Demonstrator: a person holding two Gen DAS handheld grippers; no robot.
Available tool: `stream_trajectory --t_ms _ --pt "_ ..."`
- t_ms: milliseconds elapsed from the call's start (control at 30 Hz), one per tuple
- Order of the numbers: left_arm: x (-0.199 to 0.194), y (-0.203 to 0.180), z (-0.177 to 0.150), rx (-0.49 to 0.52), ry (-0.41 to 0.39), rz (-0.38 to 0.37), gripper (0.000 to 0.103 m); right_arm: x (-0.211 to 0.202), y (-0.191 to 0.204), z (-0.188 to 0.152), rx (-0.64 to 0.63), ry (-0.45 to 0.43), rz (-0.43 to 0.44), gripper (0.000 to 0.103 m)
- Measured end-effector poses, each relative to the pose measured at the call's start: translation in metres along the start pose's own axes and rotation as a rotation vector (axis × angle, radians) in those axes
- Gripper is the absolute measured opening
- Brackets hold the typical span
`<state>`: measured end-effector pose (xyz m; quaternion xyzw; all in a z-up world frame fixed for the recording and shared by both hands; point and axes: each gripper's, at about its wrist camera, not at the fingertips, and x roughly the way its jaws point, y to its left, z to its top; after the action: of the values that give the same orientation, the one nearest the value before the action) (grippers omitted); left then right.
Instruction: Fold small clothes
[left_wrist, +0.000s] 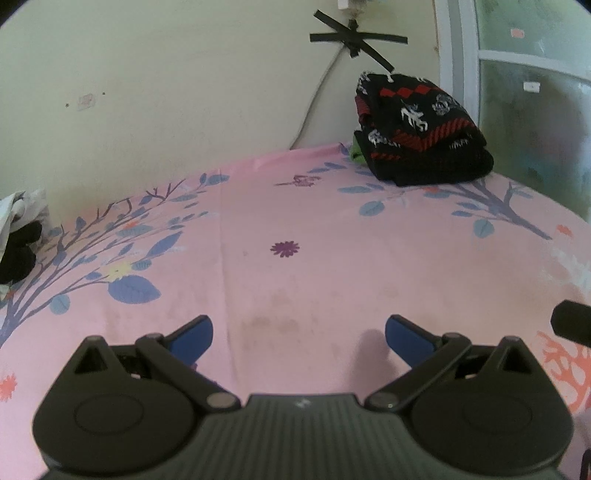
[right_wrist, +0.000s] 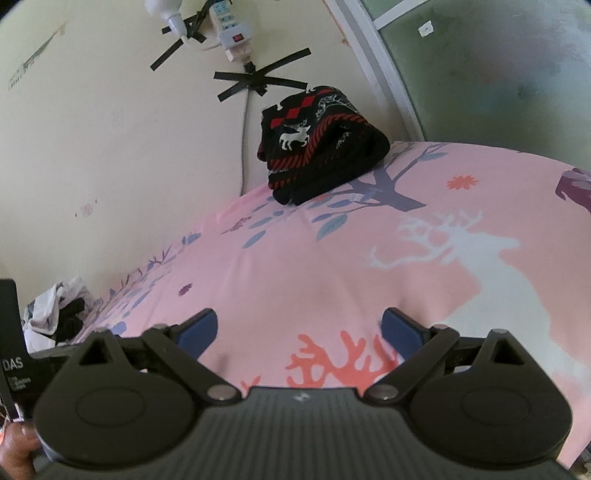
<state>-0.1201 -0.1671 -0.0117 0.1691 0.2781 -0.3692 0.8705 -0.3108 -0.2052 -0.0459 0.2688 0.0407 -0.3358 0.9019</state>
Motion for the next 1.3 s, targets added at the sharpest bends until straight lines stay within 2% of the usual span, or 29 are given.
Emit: stream_trajectory --t_ms 333,1300 --pt "0.001 -0.004 0.000 0.033 0.002 0.017 0.103 0.000 0.003 -0.003 -0.014 -0.010 -0.014 0.089" --pt "-0.001 -0.006 -0.001 0.042 0.013 0.043 0.103 0.003 0.010 -0.010 -0.055 -0.046 -0.051 0.091"
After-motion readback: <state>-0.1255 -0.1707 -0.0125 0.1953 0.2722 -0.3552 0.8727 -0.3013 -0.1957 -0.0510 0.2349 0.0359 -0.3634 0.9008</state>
